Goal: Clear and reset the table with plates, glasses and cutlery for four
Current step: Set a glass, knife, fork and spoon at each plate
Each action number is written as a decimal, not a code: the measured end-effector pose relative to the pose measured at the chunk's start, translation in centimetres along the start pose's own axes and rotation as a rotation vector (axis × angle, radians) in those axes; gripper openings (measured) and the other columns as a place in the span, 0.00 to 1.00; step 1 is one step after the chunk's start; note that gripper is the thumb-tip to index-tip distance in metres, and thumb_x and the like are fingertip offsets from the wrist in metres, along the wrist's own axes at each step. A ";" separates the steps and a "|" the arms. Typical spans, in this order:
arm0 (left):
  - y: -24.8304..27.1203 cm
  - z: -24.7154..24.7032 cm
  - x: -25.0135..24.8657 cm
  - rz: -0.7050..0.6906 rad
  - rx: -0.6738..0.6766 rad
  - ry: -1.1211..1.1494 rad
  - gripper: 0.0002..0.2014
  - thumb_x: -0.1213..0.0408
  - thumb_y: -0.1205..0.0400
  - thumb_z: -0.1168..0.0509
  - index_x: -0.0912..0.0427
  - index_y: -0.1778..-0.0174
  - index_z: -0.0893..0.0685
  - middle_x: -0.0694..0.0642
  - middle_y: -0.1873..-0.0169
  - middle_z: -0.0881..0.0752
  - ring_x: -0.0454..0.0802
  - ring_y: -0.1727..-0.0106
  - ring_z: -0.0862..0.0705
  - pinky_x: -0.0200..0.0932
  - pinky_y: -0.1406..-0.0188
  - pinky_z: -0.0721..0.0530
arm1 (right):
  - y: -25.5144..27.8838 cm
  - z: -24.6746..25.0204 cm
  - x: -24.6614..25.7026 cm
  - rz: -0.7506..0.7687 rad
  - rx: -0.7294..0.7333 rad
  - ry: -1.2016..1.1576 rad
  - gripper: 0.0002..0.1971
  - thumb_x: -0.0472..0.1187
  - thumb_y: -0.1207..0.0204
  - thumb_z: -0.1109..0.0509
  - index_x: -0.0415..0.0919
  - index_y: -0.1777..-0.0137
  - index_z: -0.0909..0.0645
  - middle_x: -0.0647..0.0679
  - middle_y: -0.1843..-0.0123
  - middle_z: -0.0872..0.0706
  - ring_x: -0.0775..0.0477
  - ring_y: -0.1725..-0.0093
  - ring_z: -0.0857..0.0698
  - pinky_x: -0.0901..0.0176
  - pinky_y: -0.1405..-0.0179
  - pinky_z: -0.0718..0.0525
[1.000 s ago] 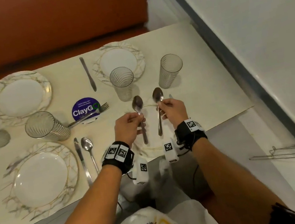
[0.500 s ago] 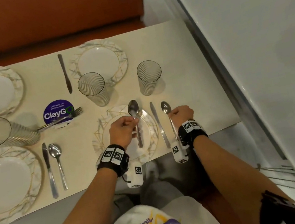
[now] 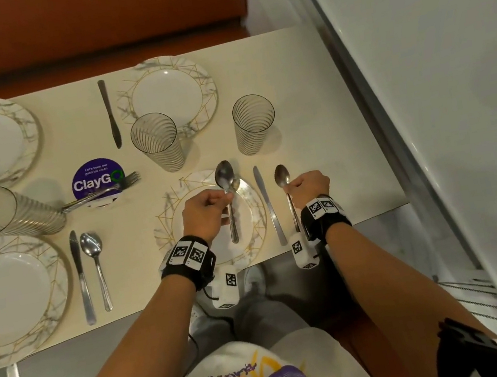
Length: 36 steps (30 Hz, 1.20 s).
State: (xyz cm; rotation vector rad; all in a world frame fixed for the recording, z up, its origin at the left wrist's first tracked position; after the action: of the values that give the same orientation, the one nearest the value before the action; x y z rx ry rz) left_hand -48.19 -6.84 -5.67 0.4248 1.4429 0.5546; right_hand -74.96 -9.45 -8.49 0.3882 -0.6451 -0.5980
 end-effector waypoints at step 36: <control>4.8 19.5 -2.4 -0.190 -0.001 0.125 0.11 0.63 0.19 0.22 0.58 0.41 0.06 0.56 0.56 0.05 0.52 0.59 0.08 0.47 0.59 0.13 | 16.5 -7.0 27.2 0.753 0.024 -0.354 0.06 0.40 0.21 0.26 0.38 0.55 0.10 0.55 0.65 0.11 0.61 0.64 0.13 0.66 0.61 0.15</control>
State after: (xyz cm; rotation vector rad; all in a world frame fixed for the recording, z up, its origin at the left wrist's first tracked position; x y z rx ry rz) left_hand -29.36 -3.30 0.81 0.2518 1.5831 0.4344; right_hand -46.42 -12.79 6.74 0.0386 -1.0659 0.0686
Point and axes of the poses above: each hand's wrist, its own y-axis away from the middle knuckle, its own z-axis out of the back of the hand, x = y × z, the point moved 5 cm from there along -y, towards the middle knuckle
